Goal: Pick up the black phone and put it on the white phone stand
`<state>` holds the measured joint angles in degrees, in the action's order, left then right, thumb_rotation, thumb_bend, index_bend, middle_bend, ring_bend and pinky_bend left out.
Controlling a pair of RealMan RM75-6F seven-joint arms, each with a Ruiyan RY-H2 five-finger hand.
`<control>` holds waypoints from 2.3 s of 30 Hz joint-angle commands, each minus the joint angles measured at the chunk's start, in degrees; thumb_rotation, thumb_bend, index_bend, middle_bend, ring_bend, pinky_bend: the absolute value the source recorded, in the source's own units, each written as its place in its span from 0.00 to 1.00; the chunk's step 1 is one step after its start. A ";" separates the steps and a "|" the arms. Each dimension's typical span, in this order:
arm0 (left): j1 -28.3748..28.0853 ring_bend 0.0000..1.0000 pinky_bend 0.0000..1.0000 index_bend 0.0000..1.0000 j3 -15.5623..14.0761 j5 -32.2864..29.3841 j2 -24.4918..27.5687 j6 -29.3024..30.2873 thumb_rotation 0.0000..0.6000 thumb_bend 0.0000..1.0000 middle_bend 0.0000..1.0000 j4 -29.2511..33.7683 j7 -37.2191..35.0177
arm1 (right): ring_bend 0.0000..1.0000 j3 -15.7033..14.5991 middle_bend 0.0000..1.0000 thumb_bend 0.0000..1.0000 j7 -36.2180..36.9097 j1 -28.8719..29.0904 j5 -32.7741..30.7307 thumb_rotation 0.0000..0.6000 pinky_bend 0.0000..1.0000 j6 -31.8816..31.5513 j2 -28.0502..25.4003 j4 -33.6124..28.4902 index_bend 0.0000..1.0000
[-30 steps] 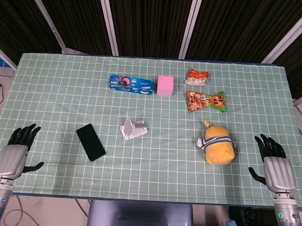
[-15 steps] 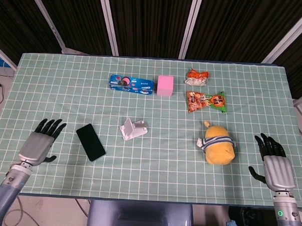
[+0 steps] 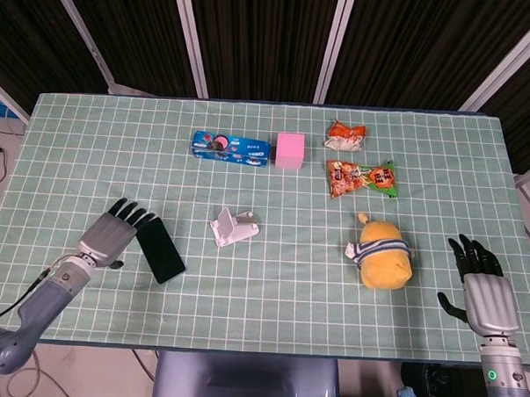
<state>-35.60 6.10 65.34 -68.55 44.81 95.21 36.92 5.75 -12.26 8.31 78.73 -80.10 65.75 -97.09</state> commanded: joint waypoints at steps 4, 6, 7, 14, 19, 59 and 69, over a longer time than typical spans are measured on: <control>-3.73 0.00 0.00 0.10 -0.92 -3.24 -2.17 -2.46 1.00 0.08 0.16 -1.75 2.07 | 0.00 0.00 0.00 0.43 0.05 -0.10 -0.12 1.00 0.14 -0.13 0.02 0.01 0.01; -4.62 0.00 0.00 0.11 -1.47 -3.85 -2.89 -2.93 1.00 0.08 0.16 -2.23 2.58 | 0.00 0.01 0.00 0.42 0.06 -0.12 -0.17 1.00 0.14 -0.15 0.01 -0.01 0.01; -5.03 0.00 0.00 0.12 -1.74 -4.11 -3.23 -3.12 1.00 0.08 0.17 -2.47 2.75 | 0.00 0.00 0.00 0.42 0.08 -0.14 -0.20 1.00 0.14 -0.17 0.02 0.00 0.01; -7.67 0.00 0.00 0.14 -3.25 -5.16 -5.41 -4.06 1.00 0.08 0.17 -3.99 4.04 | 0.00 0.00 0.00 0.42 0.13 -0.18 -0.25 1.00 0.14 -0.23 0.02 -0.02 0.01; -9.05 0.00 0.00 0.18 -4.00 -5.80 -6.37 -3.94 1.00 0.08 0.17 -4.27 4.05 | 0.00 0.01 0.00 0.43 0.23 -0.22 -0.31 1.00 0.14 -0.26 0.03 -0.01 0.01; -13.38 0.00 0.00 0.23 -9.53 -6.65 -8.55 -3.71 1.00 0.09 0.22 -7.27 0.02 | 0.00 0.04 0.00 0.43 0.15 -0.34 -0.46 1.00 0.14 -0.47 0.08 -0.08 0.01; -13.31 0.00 0.00 0.27 -10.30 -6.27 -8.85 -3.29 1.00 0.11 0.29 -7.77 -1.00 | 0.00 0.04 0.00 0.42 0.21 -0.36 -0.45 1.00 0.14 -0.51 0.09 -0.07 0.01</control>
<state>-48.92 -4.20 59.07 -77.39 41.51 87.44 35.93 5.79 -12.05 7.95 78.28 -80.61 65.84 -97.17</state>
